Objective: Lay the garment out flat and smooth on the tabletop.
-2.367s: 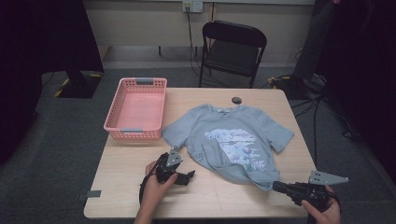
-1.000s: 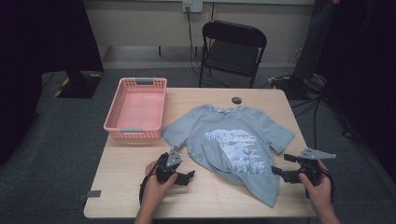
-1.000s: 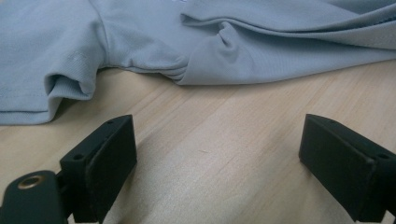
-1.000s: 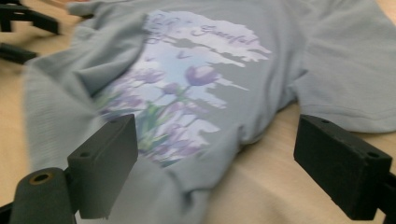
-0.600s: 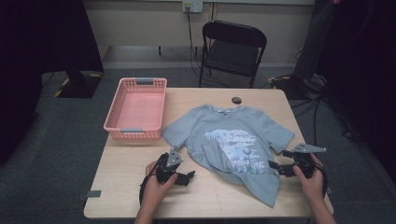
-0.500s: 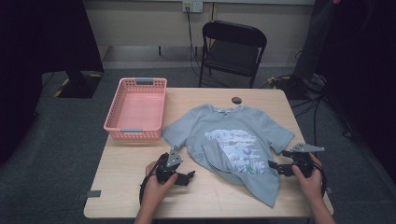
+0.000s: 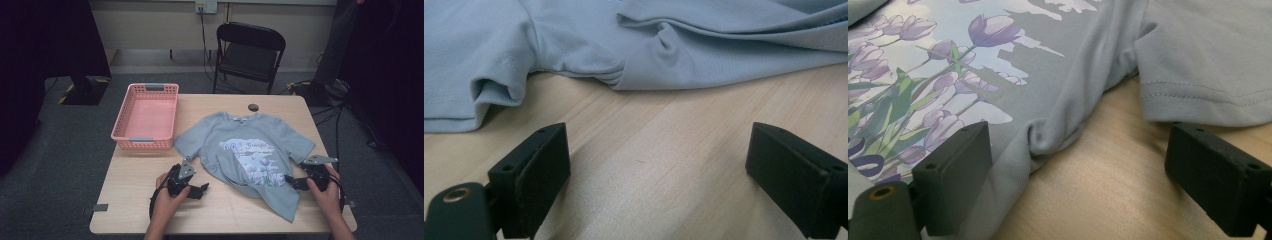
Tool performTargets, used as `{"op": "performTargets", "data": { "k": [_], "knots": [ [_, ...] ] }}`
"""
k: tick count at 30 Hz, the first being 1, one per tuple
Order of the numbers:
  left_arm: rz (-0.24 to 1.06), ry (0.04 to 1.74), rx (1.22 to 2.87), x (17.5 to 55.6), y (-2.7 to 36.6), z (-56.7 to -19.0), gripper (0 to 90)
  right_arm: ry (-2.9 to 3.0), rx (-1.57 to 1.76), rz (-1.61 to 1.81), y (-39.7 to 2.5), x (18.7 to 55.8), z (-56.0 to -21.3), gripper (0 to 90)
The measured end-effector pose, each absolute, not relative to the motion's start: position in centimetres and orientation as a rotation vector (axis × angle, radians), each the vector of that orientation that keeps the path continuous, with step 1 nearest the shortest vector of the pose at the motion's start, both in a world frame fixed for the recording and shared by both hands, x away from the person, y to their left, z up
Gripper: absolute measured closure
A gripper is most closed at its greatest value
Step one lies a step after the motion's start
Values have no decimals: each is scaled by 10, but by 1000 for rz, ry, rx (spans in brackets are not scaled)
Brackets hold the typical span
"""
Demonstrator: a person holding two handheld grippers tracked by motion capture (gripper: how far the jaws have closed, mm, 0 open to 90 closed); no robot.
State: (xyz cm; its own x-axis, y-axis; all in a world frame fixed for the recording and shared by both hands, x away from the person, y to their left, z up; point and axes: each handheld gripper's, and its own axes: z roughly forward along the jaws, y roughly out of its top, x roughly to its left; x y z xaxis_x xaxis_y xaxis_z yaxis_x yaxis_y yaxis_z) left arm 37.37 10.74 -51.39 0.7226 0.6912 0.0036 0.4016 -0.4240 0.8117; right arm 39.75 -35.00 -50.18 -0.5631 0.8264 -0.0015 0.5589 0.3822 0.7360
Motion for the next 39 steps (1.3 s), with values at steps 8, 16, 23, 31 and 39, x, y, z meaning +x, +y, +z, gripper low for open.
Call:
{"op": "performTargets", "data": {
  "k": [8, 16, 23, 31, 39],
  "knots": [
    [456, 816, 2093, 372, 107, -508, 187, 2279, 1202, 999, -350, 398, -502, 104],
    [434, 737, 1997, 380, 90, -481, 159, 2279, 1204, 1000, -350, 397, -502, 104],
    [414, 707, 1964, 413, 71, -470, 162, 2279, 1202, 999, -350, 398, -502, 104],
    [437, 771, 1985, 453, 49, -471, 256, 2279, 1202, 1000, -350, 398, -502, 104],
    [428, 796, 2091, 468, 40, -487, 410, 2283, 1199, 1003, -350, 398, -502, 103]
  ]
}}
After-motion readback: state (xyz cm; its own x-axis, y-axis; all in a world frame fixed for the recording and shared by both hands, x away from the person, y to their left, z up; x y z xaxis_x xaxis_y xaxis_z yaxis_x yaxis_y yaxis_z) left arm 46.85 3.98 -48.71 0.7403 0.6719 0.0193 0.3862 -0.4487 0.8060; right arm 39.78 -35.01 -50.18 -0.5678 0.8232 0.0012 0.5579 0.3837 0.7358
